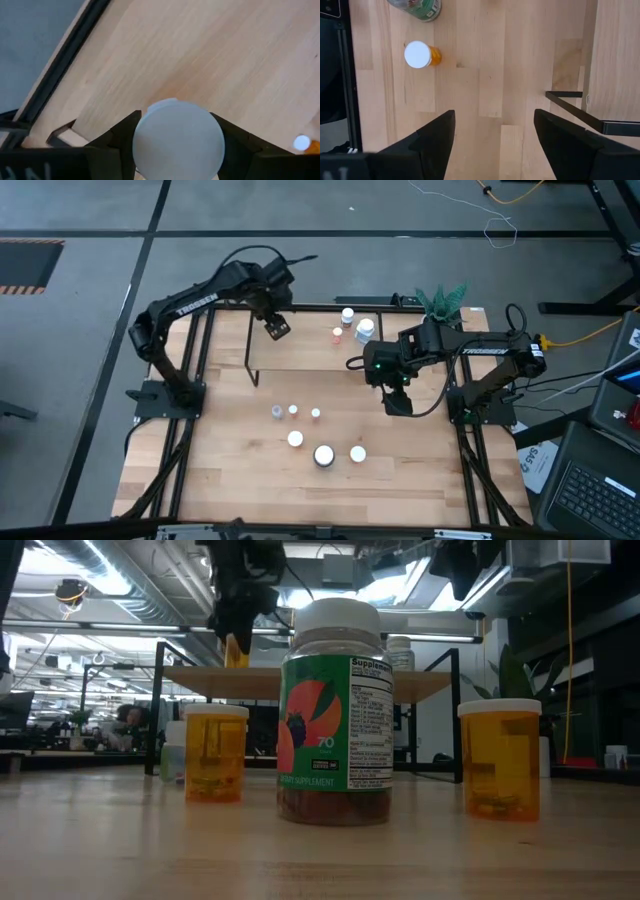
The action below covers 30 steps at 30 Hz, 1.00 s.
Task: Pick and place medicine bottles onto shelf by color
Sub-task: Put the top left orange pill bottle on the shelf
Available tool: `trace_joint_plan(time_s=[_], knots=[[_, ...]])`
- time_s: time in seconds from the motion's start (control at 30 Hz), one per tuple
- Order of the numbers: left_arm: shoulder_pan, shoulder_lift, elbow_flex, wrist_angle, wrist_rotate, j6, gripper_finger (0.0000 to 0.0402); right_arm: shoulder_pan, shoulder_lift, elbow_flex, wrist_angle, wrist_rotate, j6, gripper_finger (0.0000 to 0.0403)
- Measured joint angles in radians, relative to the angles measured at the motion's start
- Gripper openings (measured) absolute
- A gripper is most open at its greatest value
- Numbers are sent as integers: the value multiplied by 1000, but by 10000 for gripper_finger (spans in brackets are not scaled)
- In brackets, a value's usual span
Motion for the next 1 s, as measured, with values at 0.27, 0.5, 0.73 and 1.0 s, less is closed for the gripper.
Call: trace_joint_plan(time_s=[0.27,0.5,0.73,1.0], knots=[[-28,47,0,5,-13,23,199,0,0,0,0,0,0,272],[-48,50,0,41,-68,19,202,0,0,0,0,0,0,272],[-53,44,15,63,-64,10,204,0,0,0,0,0,3,272],[-61,43,15,68,-89,20,203,0,0,0,-3,0,3,272]])
